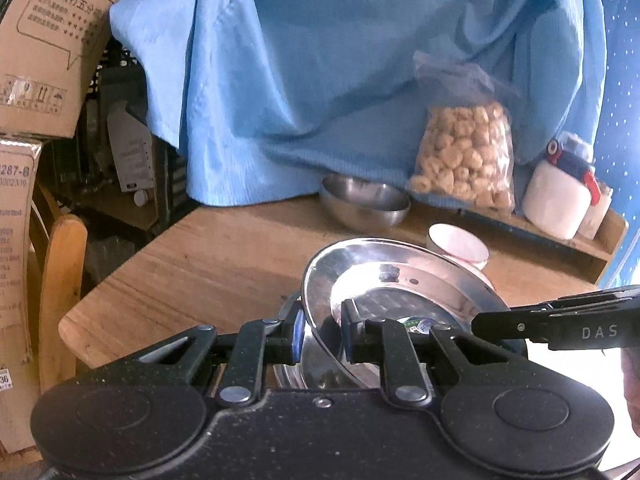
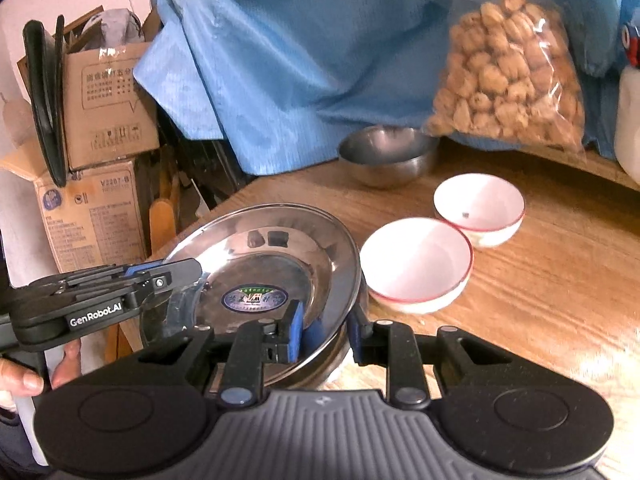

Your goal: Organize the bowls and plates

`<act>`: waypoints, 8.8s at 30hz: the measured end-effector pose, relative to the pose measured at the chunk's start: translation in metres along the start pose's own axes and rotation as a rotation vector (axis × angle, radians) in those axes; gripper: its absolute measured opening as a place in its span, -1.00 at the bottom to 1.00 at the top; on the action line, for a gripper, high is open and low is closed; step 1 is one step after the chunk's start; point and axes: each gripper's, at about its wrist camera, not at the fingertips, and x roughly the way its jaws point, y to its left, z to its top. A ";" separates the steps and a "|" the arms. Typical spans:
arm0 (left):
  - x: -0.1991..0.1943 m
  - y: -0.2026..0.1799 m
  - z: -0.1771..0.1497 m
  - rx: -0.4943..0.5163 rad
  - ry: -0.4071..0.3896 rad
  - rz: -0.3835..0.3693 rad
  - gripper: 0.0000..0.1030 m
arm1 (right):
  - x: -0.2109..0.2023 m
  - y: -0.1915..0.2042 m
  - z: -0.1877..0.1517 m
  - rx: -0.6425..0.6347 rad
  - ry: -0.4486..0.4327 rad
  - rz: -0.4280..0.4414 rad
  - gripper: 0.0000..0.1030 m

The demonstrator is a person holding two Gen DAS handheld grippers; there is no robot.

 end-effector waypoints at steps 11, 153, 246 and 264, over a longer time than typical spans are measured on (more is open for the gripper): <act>0.007 0.006 -0.009 0.000 0.036 0.008 -0.56 | 0.002 0.009 -0.005 -0.028 0.016 -0.009 -0.47; 0.157 0.009 0.106 -0.001 0.069 -0.012 -0.63 | 0.117 -0.042 0.124 0.048 0.025 0.020 -0.42; 0.017 -0.139 -0.027 0.157 0.208 -0.356 0.60 | -0.102 -0.059 -0.077 0.234 -0.038 -0.209 0.26; 0.060 -0.077 0.066 0.049 0.109 -0.212 0.98 | -0.083 -0.096 -0.036 0.229 -0.083 -0.156 0.99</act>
